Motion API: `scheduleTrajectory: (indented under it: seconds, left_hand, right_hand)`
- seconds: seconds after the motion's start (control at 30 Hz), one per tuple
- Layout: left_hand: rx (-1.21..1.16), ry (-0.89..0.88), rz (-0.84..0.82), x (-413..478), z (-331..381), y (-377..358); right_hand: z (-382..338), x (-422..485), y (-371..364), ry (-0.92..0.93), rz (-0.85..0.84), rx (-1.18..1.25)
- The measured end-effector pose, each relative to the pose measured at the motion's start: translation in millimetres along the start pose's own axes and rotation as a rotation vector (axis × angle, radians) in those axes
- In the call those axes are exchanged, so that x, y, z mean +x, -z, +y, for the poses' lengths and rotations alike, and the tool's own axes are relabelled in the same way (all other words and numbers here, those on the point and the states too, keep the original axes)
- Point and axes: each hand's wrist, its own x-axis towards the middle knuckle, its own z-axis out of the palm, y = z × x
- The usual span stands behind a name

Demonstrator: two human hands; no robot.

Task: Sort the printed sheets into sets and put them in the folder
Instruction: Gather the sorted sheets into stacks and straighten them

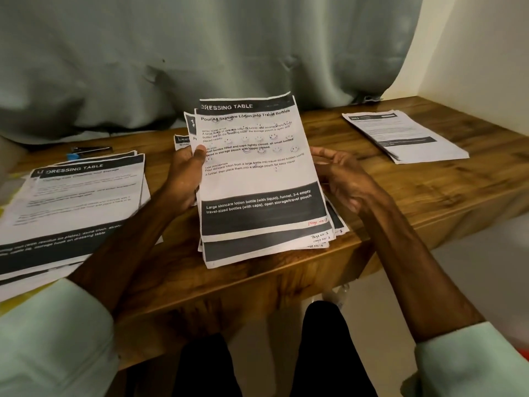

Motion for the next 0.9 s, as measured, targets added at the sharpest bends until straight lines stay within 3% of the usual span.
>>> scheduleTrajectory:
  seconds: [0.37,0.7,0.9]
  left_hand:
    - [0.035,-0.007,-0.113,0.8,-2.1,7.7]
    - [0.073,-0.046,-0.089,11.9,-10.9,14.2]
    - [0.143,0.000,-0.131,15.7,-11.7,17.0]
  right_hand:
    - [-5.9,0.3,4.3,-0.049,0.168,0.110]
    - [-1.1,-9.3,18.1,-0.163,0.001,0.190]
    - [-5.2,-4.4,27.9,-0.158,0.009,0.182]
